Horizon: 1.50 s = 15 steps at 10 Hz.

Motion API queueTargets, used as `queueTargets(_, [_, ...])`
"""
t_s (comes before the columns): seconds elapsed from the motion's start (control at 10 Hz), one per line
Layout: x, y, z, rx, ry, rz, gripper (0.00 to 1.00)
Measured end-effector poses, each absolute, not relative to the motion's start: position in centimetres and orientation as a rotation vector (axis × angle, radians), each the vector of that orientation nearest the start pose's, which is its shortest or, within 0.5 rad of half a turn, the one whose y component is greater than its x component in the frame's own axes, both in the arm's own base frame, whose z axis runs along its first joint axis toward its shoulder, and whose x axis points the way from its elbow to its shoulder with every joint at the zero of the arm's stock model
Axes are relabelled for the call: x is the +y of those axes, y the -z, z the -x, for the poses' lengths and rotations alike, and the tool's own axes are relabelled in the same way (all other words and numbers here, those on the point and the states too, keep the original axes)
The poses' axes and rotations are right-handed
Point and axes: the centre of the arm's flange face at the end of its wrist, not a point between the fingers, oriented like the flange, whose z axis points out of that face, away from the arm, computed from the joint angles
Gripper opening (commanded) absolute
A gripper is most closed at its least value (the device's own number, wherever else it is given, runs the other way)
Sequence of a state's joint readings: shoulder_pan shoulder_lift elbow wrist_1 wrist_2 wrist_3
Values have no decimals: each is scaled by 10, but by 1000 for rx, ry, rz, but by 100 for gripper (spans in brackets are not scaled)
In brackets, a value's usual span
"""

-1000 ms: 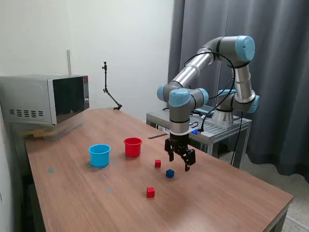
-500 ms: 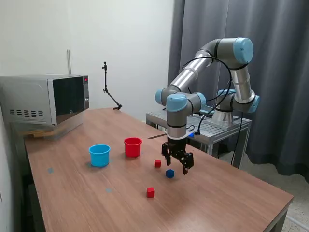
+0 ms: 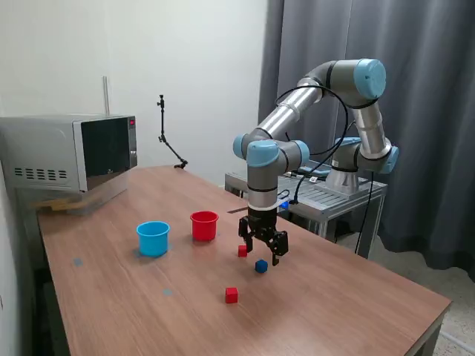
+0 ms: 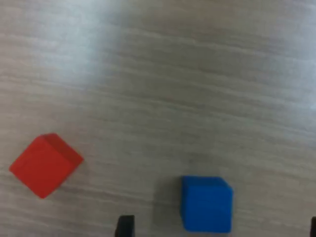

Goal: Place red objects in the red bin, and blue objects in the blue bin.

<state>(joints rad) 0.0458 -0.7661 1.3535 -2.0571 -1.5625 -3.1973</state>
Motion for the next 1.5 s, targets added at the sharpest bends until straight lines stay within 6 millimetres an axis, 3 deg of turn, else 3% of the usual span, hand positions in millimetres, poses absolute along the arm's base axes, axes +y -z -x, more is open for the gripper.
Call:
queueTargets(0.5, [-157,-120,718,2058,135,2274,100])
queueTargets(1.5, [-161,-110,711,2062,211,2265,100])
